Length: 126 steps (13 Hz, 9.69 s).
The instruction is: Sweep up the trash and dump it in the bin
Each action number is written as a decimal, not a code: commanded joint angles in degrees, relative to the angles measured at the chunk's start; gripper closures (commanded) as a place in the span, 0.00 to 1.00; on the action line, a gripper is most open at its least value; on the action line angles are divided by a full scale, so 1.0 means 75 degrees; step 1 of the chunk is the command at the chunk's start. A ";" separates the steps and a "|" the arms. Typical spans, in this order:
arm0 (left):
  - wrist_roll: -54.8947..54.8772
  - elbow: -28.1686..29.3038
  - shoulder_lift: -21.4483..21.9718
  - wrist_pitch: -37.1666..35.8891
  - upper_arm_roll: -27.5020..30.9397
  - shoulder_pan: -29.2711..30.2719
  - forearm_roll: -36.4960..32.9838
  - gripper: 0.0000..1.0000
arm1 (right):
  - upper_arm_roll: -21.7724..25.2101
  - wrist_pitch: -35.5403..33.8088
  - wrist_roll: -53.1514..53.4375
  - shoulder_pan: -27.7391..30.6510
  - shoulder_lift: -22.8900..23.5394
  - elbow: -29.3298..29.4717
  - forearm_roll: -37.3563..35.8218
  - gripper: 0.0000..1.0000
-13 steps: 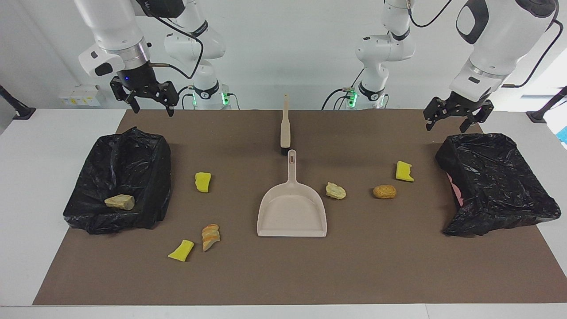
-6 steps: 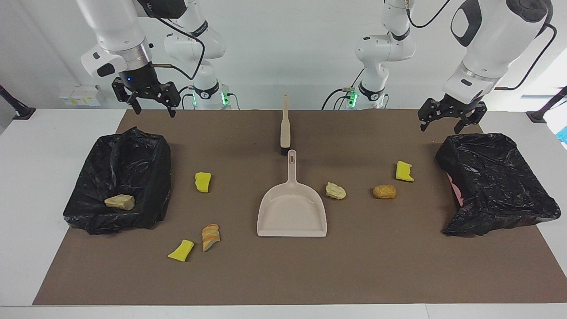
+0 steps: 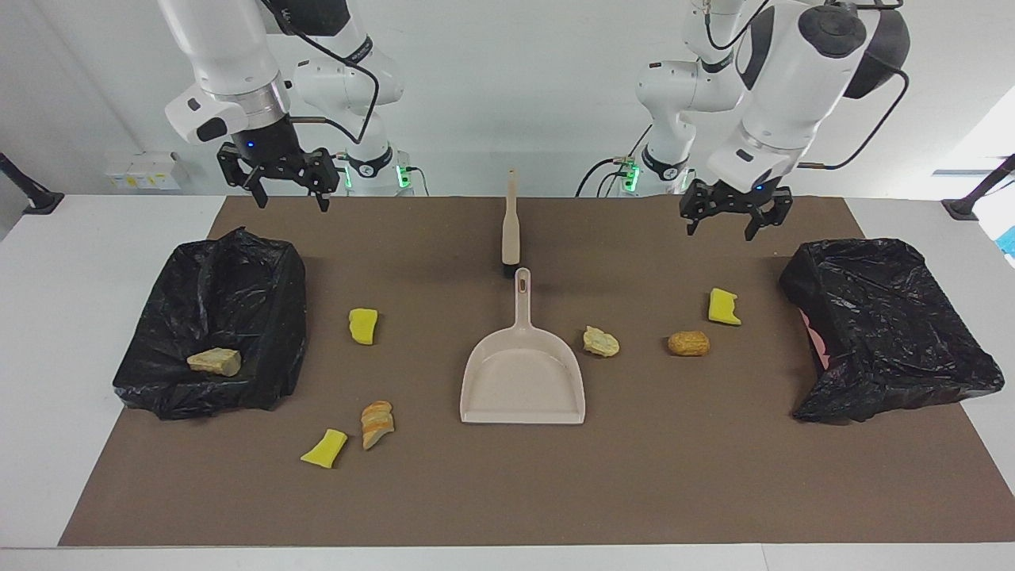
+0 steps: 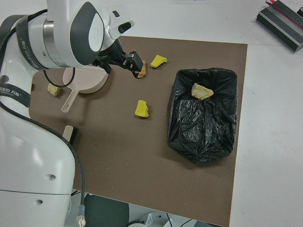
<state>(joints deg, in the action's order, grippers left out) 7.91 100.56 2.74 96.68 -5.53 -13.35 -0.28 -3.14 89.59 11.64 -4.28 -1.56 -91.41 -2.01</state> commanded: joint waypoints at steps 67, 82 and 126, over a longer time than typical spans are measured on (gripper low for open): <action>0.3774 0.4942 0.1416 0.1628 0.0210 0.0514 -0.1251 1.00 | -0.0084 0.3406 -0.9650 -0.2230 0.3664 0.0059 -0.2169 1.00; 0.2942 0.3294 -0.0295 0.3613 0.0174 -0.1339 0.0797 1.00 | -0.0084 0.3840 -0.9615 -0.2290 0.3887 0.0024 -0.2111 1.00; 0.5050 0.4720 0.0713 0.3691 0.0186 -0.4336 0.1443 1.00 | -0.0073 0.2390 -1.2718 0.1047 0.1581 -0.0585 0.0093 1.00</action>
<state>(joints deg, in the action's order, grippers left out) 43.97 132.97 5.76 123.67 -5.01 -43.42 10.54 -3.01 109.78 -79.64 -0.18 14.36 -93.38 -3.29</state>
